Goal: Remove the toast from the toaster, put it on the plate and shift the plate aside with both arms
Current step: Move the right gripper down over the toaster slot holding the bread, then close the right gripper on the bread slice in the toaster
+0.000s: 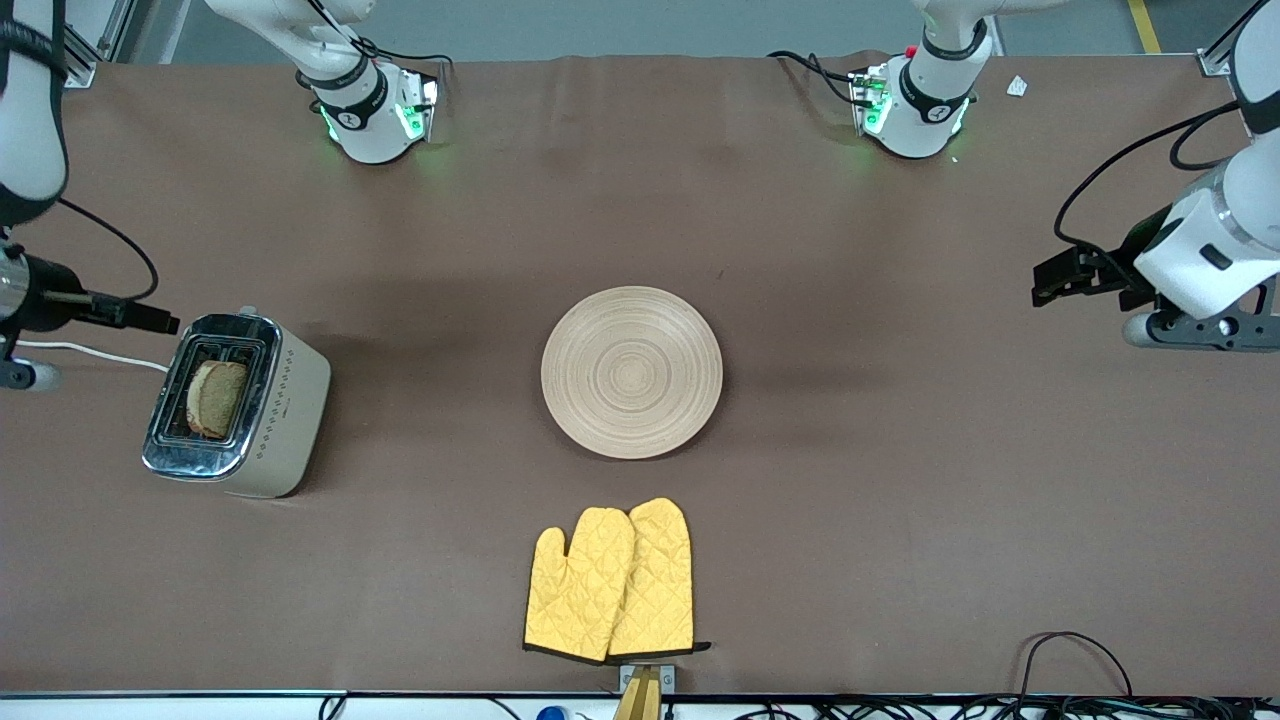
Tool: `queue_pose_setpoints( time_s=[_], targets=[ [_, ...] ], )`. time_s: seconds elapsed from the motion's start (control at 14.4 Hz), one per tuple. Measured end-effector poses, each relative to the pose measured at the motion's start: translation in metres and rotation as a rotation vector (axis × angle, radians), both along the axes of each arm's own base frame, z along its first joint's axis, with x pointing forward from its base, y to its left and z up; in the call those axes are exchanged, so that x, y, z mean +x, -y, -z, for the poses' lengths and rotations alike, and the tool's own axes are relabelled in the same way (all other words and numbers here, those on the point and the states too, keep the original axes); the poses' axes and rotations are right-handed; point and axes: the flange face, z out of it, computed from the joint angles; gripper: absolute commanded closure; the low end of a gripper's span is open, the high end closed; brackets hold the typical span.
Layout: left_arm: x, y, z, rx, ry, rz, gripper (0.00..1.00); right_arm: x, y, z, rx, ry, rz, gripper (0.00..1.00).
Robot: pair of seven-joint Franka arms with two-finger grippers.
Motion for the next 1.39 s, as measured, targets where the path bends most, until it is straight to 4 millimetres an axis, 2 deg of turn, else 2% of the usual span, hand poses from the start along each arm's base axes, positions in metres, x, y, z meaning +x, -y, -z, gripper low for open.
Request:
queue_pose_setpoints(
  time_s=[0.21,0.49,0.56,0.69,0.83,1.11,1.39],
  targets=[
    [0.012,0.003,0.014,-0.023,0.015,-0.001,0.0,0.013,0.004,0.038,-0.004,-0.008,0.0,0.0],
    [0.023,0.005,0.034,-0.086,-0.004,-0.019,0.0,0.025,0.0,0.072,-0.005,-0.023,-0.01,0.01],
    [0.025,0.004,0.038,-0.108,-0.015,-0.029,0.0,0.028,-0.002,0.079,-0.005,-0.021,-0.013,0.16],
    [0.029,-0.001,0.047,-0.134,-0.032,-0.045,0.0,0.033,-0.005,0.092,-0.007,-0.018,-0.019,0.51],
    [0.031,-0.003,0.053,-0.142,-0.043,-0.051,0.0,0.035,-0.011,0.099,-0.006,-0.024,-0.03,0.68],
    [0.034,-0.003,0.063,-0.147,-0.06,-0.053,0.0,0.037,-0.022,0.099,-0.005,-0.023,-0.048,0.75],
    [0.039,-0.003,0.08,-0.16,-0.088,-0.059,0.0,0.037,-0.023,0.098,-0.003,-0.029,-0.057,0.81]
  ],
)
